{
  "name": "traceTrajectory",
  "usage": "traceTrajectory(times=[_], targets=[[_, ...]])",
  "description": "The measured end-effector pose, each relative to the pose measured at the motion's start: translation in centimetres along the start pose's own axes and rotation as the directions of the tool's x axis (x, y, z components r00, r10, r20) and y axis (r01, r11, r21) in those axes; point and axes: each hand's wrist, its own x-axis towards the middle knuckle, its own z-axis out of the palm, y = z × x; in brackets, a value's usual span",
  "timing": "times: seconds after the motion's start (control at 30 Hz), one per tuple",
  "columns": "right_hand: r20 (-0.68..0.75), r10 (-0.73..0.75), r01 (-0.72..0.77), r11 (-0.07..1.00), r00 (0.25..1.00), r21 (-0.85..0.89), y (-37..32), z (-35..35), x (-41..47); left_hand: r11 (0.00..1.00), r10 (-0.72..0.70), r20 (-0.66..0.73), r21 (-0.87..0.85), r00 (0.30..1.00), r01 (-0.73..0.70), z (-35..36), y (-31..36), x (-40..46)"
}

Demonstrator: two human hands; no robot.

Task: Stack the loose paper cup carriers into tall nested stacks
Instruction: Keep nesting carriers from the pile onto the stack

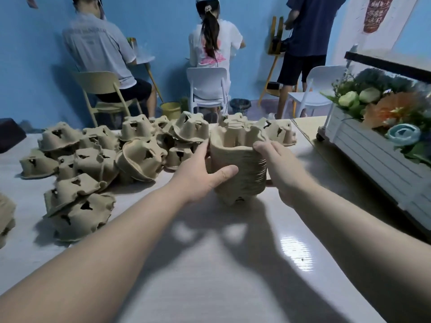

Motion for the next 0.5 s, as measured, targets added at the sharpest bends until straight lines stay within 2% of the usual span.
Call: traceTrajectory(times=[0.07,0.17,0.3,0.4,0.5], targets=[[0.026,0.016,-0.016,1.0,1.0,0.021,-0.3,0.4,0.6,0.999,-0.04,0.007,-0.014,0.999,0.04,-0.7,0.3,0.4],[0.071,0.035,-0.039,0.998,0.997,0.057,-1.8,0.8,0.4,0.987,-0.097,0.037,-0.126,0.995,0.101,-1.7,1.8,0.1],[0.113,0.069,-0.078,0.994,0.991,0.081,-5.7,1.2,-0.7,0.955,-0.204,0.033,-0.214,0.978,0.207,-4.3,5.0,-0.9],[0.188,0.051,-0.074,0.99,0.981,0.118,-9.3,2.2,-1.3,0.92,-0.283,-0.006,-0.285,0.959,0.269,-7.1,7.1,-2.1],[0.289,-0.011,-0.031,0.99,0.957,0.139,-12.4,4.3,-1.8,0.916,-0.329,-0.068,-0.264,0.942,0.301,-10.3,8.7,-3.6]])
